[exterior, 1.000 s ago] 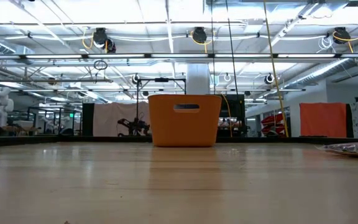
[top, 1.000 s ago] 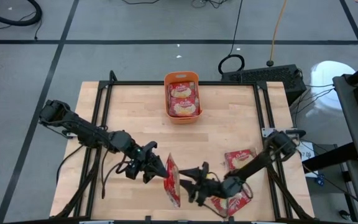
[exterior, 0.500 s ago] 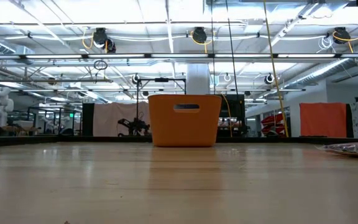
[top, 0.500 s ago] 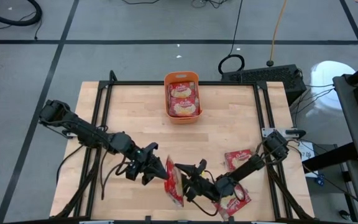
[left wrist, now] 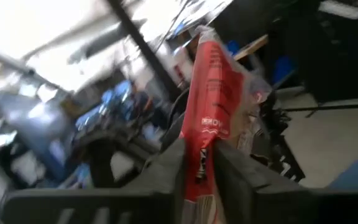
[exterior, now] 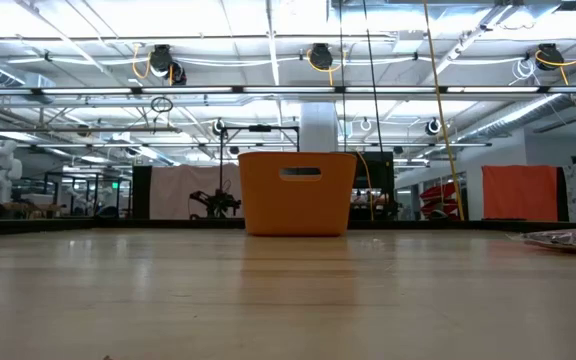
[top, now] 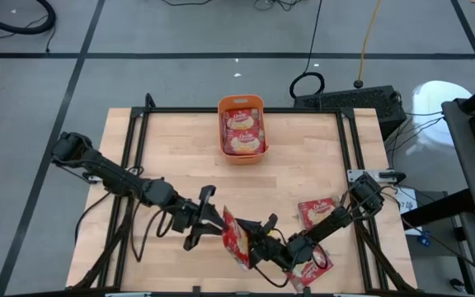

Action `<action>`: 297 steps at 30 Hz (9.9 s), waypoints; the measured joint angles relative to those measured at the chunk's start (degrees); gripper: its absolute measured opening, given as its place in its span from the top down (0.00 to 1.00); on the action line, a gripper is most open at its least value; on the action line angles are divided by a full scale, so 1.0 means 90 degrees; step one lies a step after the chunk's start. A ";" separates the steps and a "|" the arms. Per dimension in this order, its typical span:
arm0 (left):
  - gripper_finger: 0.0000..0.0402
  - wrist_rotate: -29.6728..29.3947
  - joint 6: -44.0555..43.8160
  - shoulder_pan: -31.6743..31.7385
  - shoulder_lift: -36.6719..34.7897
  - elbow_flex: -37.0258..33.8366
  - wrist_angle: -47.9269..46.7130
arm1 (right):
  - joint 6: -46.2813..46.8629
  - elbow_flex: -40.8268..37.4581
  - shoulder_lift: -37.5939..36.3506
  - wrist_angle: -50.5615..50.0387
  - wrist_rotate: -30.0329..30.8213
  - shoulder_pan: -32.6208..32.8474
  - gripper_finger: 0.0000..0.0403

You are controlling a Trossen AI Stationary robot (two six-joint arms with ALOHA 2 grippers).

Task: Sort popcorn bags into baskets
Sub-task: Put the bottom left red popcorn bag into the orange bin, then put the top red popcorn bag into the orange bin

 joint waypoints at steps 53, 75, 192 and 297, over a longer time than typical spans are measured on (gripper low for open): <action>0.49 -0.2237 -0.9799 0.0347 -0.1978 -0.0002 -0.5331 | -0.5090 -0.2108 -0.2141 -0.1311 -0.1152 -0.1012 1.00; 0.51 -0.2433 -0.8920 0.0330 -0.1370 0.0000 -0.4233 | -0.5136 -0.2108 -0.2141 -0.1359 -0.1334 -0.1248 0.99; 0.91 0.0685 0.1365 0.6562 0.4094 0.9605 -1.2256 | 0.8272 -0.6492 -0.4905 -0.2168 -0.4147 -0.0653 0.60; 0.98 -0.0290 -0.1248 0.4988 0.5139 0.9588 -1.2806 | 0.9138 -0.6389 -0.4932 -0.2677 -0.3644 -0.0533 0.60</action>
